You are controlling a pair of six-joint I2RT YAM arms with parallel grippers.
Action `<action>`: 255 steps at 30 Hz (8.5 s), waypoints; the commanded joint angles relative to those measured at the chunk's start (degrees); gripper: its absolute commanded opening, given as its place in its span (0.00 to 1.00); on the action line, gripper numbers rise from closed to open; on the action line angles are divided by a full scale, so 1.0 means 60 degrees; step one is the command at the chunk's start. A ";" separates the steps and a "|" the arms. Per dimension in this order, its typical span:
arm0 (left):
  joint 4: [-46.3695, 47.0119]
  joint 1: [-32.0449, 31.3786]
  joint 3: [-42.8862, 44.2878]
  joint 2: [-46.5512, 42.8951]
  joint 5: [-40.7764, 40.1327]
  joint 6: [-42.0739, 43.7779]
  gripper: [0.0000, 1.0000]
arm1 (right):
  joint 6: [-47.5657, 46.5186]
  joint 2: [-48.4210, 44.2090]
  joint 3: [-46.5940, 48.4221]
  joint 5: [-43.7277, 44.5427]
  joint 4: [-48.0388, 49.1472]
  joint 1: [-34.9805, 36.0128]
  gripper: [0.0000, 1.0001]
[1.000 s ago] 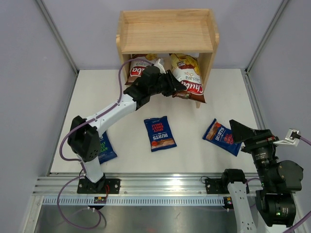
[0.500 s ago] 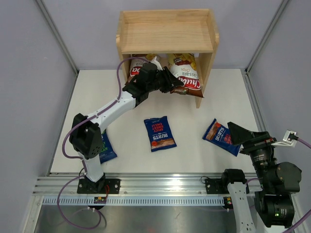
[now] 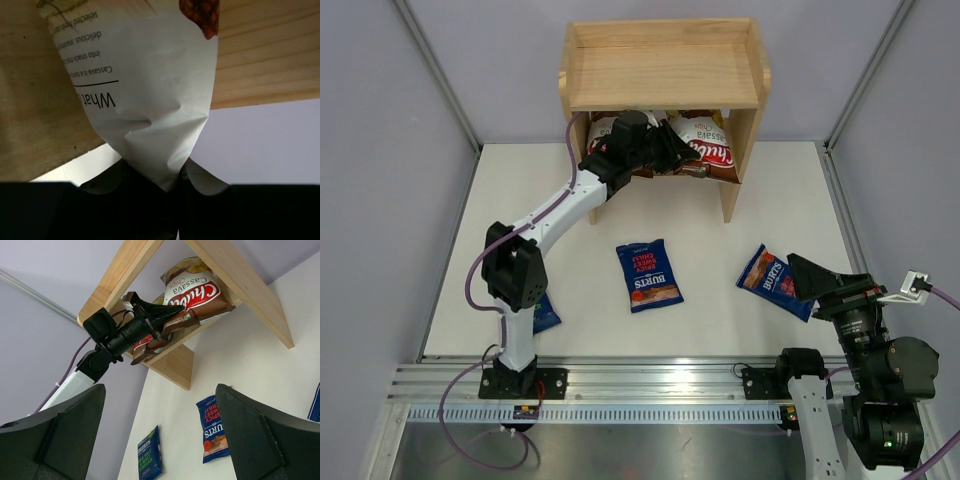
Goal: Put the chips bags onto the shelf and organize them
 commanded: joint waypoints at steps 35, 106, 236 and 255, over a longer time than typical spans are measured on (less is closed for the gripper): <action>-0.2321 -0.0061 0.1983 0.0086 -0.1515 0.2832 0.92 | 0.0454 -0.0157 -0.0275 -0.0660 0.0730 -0.0022 0.99; -0.0785 -0.0589 0.0448 -0.1598 -0.1387 0.5179 0.99 | 0.0777 -0.0392 -0.0891 -0.1158 0.1214 -0.0022 0.99; 0.0666 -0.1702 -0.2203 -0.3150 -0.9137 0.6703 0.24 | 0.0923 -0.0890 -0.1110 -0.1305 0.1448 -0.0022 0.99; -0.0083 -0.1219 -0.5180 -0.4620 -0.7146 0.4562 0.09 | 0.1084 -0.0773 -0.1169 -0.1334 0.1683 -0.0022 0.99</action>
